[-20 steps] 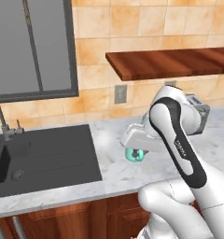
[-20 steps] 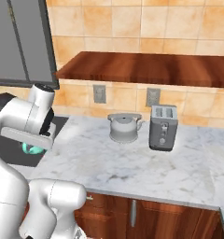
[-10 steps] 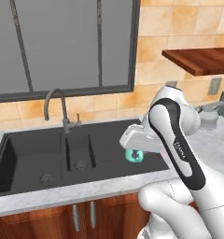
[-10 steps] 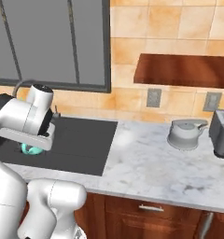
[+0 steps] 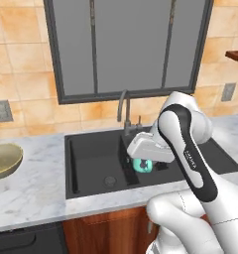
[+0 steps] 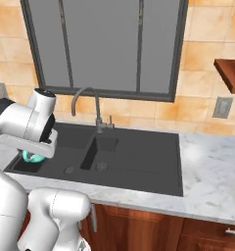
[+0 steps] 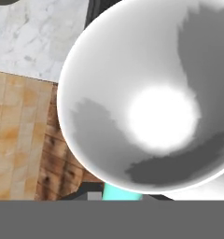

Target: Pick the mug and place it in the sink. Pick the bowl and place it in the open cabinet and then close the cabinet.

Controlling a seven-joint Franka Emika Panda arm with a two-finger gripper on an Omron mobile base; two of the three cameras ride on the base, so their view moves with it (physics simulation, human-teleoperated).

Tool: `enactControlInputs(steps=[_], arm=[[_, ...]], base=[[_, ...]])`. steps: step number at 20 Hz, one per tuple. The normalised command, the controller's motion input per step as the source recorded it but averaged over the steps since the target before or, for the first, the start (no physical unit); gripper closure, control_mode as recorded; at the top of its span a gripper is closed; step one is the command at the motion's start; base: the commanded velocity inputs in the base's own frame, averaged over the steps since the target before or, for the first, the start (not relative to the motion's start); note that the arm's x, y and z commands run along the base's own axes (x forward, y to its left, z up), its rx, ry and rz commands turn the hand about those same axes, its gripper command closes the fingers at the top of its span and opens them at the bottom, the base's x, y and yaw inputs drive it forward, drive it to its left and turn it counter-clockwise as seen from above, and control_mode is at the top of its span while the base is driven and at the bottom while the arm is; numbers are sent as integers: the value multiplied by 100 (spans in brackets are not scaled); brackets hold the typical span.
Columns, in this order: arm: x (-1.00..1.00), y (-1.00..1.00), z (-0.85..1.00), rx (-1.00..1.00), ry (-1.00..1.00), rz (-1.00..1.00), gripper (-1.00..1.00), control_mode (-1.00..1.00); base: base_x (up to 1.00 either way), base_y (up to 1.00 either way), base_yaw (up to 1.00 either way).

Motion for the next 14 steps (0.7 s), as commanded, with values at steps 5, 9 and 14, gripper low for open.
enactControlInputs(steps=[5,9,14], arm=[[0,0,0,0,0,0,100,100],[0,0,0,0,0,0,100,100],[0,0,0,0,0,0,100,100]], base=[[85,42,-4],[100,4,-1],[100,39,-7]])
